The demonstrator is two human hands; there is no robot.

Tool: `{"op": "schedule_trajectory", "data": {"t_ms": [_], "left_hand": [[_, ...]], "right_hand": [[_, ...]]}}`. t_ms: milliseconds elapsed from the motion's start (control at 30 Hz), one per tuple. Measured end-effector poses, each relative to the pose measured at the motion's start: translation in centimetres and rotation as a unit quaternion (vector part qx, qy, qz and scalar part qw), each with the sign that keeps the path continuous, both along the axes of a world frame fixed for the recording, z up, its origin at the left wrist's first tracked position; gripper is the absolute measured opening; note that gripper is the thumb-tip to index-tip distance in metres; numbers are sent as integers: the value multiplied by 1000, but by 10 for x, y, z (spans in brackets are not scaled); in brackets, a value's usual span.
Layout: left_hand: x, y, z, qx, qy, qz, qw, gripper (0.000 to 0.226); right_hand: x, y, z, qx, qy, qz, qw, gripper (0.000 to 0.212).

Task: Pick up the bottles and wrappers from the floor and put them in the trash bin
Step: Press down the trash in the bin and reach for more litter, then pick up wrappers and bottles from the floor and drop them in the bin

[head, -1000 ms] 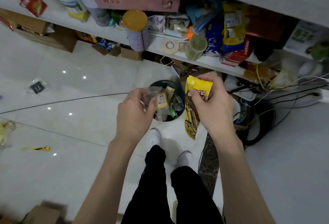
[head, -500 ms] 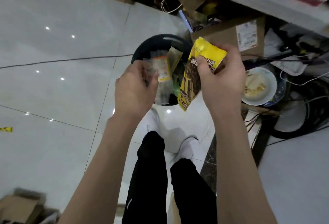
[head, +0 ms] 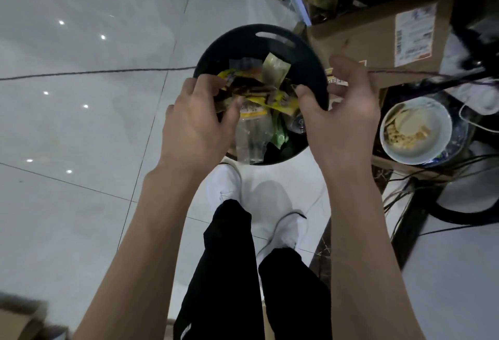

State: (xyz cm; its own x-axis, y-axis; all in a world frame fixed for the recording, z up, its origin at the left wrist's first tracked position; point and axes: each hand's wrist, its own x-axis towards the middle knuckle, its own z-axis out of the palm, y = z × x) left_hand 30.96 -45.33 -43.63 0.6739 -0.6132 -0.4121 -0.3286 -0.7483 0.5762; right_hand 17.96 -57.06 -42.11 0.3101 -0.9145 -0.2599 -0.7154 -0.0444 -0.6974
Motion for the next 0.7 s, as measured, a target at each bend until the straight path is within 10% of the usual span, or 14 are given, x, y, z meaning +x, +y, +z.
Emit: {"op": "schedule_trajectory", "data": {"t_ms": [700], "left_hand": [[-49, 32, 434, -142, -166, 34, 975, 34]], "right_hand": [[-42, 28, 411, -101, -124, 161, 974, 41]]}}
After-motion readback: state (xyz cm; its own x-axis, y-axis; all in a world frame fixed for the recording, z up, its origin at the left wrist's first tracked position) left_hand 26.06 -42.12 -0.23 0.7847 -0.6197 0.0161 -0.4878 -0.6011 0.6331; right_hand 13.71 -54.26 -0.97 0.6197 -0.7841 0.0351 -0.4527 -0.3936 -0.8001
